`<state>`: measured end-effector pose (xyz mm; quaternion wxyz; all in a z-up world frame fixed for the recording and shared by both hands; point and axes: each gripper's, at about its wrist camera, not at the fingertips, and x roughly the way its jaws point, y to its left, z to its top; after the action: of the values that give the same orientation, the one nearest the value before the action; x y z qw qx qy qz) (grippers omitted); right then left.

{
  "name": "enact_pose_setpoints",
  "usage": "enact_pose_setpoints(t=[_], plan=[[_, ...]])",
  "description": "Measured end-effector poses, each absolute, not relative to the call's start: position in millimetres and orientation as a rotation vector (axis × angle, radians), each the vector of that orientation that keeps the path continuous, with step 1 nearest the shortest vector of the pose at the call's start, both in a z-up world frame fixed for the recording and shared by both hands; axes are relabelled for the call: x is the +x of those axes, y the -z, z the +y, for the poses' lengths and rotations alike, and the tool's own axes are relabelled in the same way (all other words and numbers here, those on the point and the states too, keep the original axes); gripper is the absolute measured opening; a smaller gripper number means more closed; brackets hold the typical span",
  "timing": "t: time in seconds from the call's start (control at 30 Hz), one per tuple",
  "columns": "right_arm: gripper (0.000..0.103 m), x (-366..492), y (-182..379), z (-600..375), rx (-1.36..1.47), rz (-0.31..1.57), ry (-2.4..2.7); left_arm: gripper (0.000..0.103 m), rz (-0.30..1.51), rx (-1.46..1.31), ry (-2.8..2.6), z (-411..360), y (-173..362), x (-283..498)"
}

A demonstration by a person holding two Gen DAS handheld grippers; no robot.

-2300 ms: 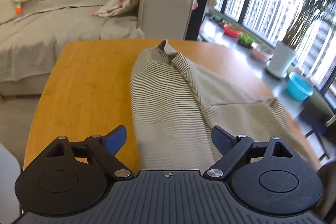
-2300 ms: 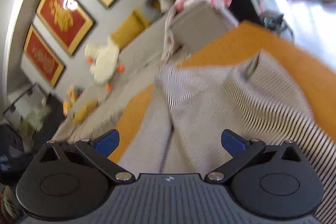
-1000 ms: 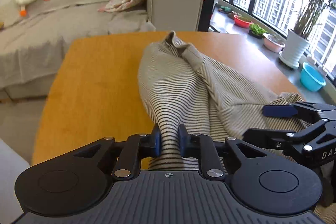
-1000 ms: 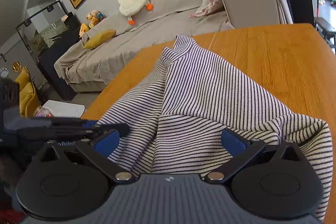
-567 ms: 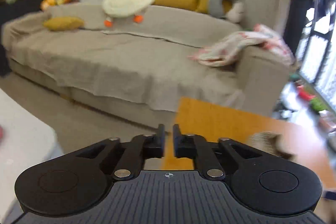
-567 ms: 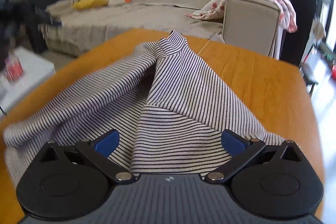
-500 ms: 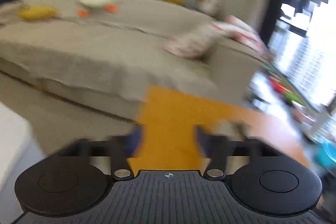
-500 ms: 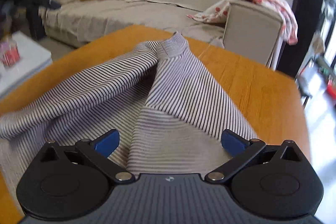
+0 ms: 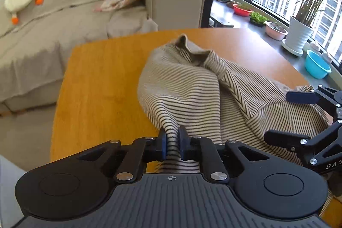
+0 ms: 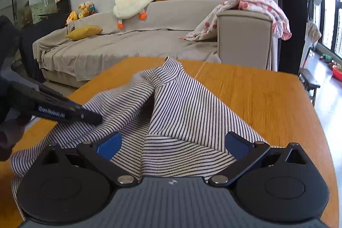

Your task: Fold clothes

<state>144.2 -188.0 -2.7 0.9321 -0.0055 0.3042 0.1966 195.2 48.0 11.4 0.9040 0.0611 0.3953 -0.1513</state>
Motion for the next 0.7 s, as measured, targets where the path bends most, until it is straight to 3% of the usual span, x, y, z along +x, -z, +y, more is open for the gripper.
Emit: enact_pose_setpoints(t=[0.2,0.4,0.43,0.5,0.53,0.57,0.7], plan=[[0.103,148,6,-187,-0.016,0.638,-0.379,0.009,0.657,0.233,0.116,91,-59,223],[0.103,146,5,-180,-0.073,0.638,-0.330,0.013,0.630,0.085,0.015,140,-83,259],[0.103,146,4,-176,-0.102,0.635,-0.329,0.020,0.630,0.041,0.057,137,-83,251],[0.103,146,1,-160,-0.225,0.625,-0.337,0.049,0.631,-0.038,0.166,127,-80,231],[0.103,145,0,-151,-0.301,0.611,-0.355,0.071,0.631,-0.075,0.230,120,-78,218],[0.103,145,-1,-142,-0.378,0.595,-0.374,0.085,0.624,-0.118,0.269,115,-74,205],[0.103,156,5,-112,-0.517,0.629,-0.469,0.096,0.632,-0.293,0.357,94,-48,168]])
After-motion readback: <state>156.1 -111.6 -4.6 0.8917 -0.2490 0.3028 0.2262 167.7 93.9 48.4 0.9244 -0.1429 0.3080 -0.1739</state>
